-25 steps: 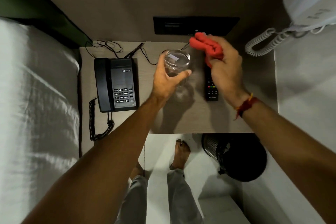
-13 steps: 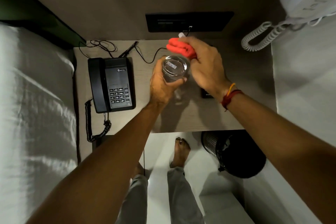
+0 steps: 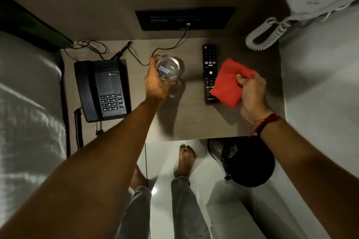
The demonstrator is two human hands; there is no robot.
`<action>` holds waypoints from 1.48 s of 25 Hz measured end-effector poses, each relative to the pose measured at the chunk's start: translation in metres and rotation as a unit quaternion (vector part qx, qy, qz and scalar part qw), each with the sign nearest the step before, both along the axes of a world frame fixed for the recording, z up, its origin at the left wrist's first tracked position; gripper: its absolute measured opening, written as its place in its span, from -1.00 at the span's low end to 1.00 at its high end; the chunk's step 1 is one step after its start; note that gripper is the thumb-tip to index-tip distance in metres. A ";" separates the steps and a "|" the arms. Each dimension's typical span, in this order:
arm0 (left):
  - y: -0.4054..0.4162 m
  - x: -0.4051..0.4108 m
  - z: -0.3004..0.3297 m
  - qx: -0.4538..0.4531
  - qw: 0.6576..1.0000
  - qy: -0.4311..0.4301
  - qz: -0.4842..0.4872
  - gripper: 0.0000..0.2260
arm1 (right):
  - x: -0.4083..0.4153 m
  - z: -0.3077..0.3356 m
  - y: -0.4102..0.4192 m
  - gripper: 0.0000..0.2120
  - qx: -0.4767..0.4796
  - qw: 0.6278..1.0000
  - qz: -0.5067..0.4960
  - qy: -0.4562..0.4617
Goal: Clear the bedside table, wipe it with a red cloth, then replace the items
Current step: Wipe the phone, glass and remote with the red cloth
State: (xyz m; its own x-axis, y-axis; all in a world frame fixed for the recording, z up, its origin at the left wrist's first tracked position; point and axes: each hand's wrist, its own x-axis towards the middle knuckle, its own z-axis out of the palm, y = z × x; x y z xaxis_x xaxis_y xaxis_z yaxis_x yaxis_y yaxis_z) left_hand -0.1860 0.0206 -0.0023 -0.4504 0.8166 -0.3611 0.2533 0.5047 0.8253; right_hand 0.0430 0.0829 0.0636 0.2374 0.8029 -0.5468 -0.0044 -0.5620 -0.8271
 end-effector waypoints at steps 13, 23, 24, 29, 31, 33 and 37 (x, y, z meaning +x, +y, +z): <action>0.041 0.118 0.005 0.006 0.989 0.011 -0.146 -0.65 | 0.013 -0.050 0.028 -0.64 -0.039 0.949 0.231 -0.209; 0.067 0.147 -0.026 -0.102 0.875 -0.450 0.148 -0.52 | 0.020 -0.065 -0.004 -0.42 0.021 0.925 0.333 -0.181; 0.062 0.148 -0.025 -0.096 0.840 -0.507 0.166 -0.48 | 0.025 -0.059 -0.006 -0.40 0.038 0.912 0.357 -0.198; 0.046 0.154 -0.021 -0.139 0.787 -0.581 0.152 -0.50 | 0.034 -0.028 0.023 -0.37 0.149 0.888 0.327 -0.287; 0.045 0.160 -0.017 -0.138 0.779 -0.595 0.142 -0.56 | 0.028 -0.020 0.042 -0.40 0.200 0.858 0.357 -0.311; 0.047 0.161 -0.014 -0.121 0.761 -0.619 0.150 -0.61 | 0.020 -0.017 0.046 -0.46 0.205 0.810 0.448 -0.319; 0.059 0.133 -0.013 -0.090 0.733 -0.659 0.144 -0.51 | 0.032 -0.008 0.005 -0.37 0.184 0.756 0.532 -0.335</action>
State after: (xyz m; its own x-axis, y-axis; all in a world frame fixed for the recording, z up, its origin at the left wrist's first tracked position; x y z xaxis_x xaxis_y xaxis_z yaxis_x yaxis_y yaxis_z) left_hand -0.0528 0.0793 -0.0156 0.2423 0.6420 -0.7274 -0.8418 0.5118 0.1712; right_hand 0.0750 0.0874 0.0555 -0.5256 0.8019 -0.2841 0.7766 0.3159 -0.5451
